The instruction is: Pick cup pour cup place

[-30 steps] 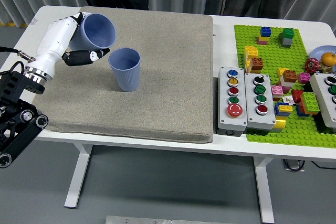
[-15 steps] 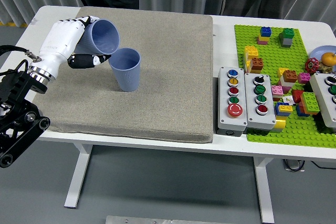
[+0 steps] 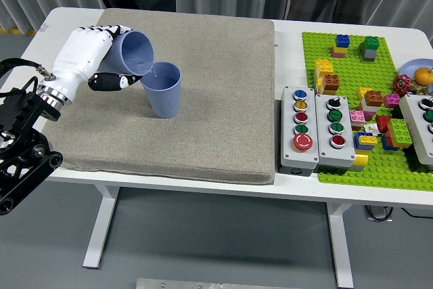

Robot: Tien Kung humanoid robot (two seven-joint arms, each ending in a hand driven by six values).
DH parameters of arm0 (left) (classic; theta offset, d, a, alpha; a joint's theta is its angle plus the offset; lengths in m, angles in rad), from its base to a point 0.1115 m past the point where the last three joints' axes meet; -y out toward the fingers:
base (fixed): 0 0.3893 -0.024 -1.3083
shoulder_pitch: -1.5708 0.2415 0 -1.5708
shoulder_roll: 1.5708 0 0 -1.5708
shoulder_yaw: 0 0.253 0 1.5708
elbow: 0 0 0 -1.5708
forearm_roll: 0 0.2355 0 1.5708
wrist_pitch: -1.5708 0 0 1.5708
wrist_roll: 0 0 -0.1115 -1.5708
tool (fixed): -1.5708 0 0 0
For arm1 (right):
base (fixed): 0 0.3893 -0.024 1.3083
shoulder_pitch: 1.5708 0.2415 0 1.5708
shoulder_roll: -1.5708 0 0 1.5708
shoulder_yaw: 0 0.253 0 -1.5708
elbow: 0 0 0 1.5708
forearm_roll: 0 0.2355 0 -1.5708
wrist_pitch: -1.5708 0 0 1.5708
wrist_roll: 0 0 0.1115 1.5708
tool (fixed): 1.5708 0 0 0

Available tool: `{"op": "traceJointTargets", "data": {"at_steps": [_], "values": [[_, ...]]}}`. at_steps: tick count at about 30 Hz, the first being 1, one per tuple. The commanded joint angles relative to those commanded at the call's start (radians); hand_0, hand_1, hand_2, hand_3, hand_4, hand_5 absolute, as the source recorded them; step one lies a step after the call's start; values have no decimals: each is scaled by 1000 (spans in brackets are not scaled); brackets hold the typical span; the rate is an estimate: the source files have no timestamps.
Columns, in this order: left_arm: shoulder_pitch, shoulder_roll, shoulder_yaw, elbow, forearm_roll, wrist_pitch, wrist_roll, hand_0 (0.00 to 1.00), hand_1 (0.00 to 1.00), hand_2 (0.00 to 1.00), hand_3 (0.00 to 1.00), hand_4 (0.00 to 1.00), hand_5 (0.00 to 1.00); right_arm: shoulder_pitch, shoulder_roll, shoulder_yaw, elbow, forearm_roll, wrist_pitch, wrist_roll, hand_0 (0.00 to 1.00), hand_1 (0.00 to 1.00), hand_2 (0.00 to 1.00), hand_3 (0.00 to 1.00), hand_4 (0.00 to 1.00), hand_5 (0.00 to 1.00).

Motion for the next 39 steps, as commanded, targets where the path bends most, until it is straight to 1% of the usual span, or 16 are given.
{"op": "traceJointTargets", "data": {"at_steps": [3,6,10,13,14,18,36,39], "values": [[-11,5,16,-1,20,9,8,599,580,628,589,738,200,3,-1,-1,0,3,0,1,715,669,651,610,2,189],[-25,12,45,-1,72,27,30,599,580,628,589,738,200,4,-1,-2,0,7,-1,1,715,669,651,610,2,189],[-36,15,64,-2,102,38,42,598,580,625,588,734,198,5,-1,-3,0,8,-1,1,716,669,651,610,2,188],[-42,19,79,0,106,46,49,598,580,625,588,734,198,5,-1,-4,0,10,-2,1,716,669,651,610,2,188],[-50,22,97,6,103,49,52,598,580,625,588,734,198,5,-1,-4,0,11,-2,1,716,669,651,610,2,188],[-61,27,122,16,105,50,57,597,580,623,585,731,196,5,-1,-4,0,13,-2,2,716,670,651,610,2,188],[-76,37,134,14,135,65,74,596,581,622,585,723,192,6,-2,-8,0,19,-3,2,715,671,651,609,2,187],[-79,42,140,14,151,67,85,595,580,623,584,721,191,6,-2,-8,0,18,-3,2,716,671,651,609,2,186]]}}
